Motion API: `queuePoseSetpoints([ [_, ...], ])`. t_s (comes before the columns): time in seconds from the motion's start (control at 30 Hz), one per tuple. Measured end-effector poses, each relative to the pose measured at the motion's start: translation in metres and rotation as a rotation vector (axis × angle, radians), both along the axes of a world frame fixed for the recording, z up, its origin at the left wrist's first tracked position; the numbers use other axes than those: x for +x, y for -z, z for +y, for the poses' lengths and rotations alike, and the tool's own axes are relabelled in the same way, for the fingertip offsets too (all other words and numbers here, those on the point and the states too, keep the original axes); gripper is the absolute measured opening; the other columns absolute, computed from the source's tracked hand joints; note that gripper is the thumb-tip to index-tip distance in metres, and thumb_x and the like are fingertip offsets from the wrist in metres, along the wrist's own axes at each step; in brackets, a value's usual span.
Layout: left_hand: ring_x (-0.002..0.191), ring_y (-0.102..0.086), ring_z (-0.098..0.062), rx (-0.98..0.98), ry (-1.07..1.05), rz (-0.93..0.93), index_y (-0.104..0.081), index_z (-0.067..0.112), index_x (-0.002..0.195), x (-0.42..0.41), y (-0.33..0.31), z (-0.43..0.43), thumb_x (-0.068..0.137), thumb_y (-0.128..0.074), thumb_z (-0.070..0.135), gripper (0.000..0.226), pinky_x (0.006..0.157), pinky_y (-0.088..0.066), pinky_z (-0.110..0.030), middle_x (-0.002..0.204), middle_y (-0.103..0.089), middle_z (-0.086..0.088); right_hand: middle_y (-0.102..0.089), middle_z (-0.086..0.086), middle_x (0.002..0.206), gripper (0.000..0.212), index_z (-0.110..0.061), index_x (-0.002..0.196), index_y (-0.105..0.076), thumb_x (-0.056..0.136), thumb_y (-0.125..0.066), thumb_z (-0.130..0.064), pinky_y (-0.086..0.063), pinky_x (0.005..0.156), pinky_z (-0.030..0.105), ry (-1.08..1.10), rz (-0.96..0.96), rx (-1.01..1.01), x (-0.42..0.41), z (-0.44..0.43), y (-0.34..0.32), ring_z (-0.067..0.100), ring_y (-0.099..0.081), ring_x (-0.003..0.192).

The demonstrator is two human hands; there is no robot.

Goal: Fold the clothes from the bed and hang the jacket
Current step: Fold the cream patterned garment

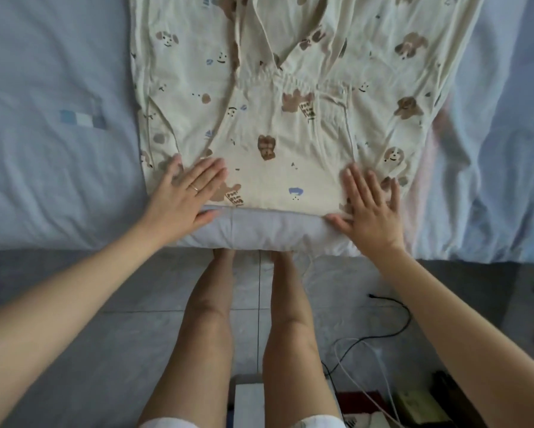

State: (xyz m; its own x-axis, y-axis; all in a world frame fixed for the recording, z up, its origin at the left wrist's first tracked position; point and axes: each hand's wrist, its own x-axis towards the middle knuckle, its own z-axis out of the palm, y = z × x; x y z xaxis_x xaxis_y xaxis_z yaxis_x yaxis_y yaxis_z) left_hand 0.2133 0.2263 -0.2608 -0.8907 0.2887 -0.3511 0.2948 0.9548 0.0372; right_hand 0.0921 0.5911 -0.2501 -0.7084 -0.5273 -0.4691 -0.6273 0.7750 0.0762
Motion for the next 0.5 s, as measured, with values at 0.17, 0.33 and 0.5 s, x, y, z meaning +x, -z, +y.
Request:
queuePoseSetpoints([
  [0.17,0.144,0.02,-0.014,-0.031,0.071,-0.021,0.006,0.014,0.151,-0.001,-0.008,-0.011,0.087,-0.038,0.018,0.078,0.115,0.002,-0.051,0.158,0.014,-0.001,-0.015,0.004,0.159,0.085,-0.021,0.153,0.001,0.087,-0.053,-0.024,0.001,0.117,0.048,-0.166,0.08,-0.08,0.0,0.01,-0.01,0.028,-0.015,0.144],
  [0.33,0.145,0.003,-0.008,0.147,0.013,0.038,-0.021,0.018,0.148,-0.005,-0.017,-0.03,0.085,-0.03,-0.009,0.069,0.115,-0.013,-0.041,0.157,-0.022,0.002,-0.032,0.003,0.154,0.08,-0.029,0.149,-0.028,0.077,-0.046,0.0,-0.038,0.095,0.056,-0.202,0.027,-0.015,-0.006,0.007,-0.034,0.036,-0.042,0.131],
  [0.5,0.085,-0.071,-0.027,0.369,-0.058,0.018,-0.073,0.013,0.105,-0.037,-0.075,-0.028,0.057,-0.069,-0.025,0.061,0.058,-0.053,-0.033,0.112,-0.07,-0.004,-0.069,0.008,0.108,0.045,-0.011,0.096,-0.072,0.059,-0.069,0.013,-0.054,0.056,0.04,-0.047,0.01,-0.113,-0.024,-0.017,-0.076,0.034,-0.065,0.076],
])
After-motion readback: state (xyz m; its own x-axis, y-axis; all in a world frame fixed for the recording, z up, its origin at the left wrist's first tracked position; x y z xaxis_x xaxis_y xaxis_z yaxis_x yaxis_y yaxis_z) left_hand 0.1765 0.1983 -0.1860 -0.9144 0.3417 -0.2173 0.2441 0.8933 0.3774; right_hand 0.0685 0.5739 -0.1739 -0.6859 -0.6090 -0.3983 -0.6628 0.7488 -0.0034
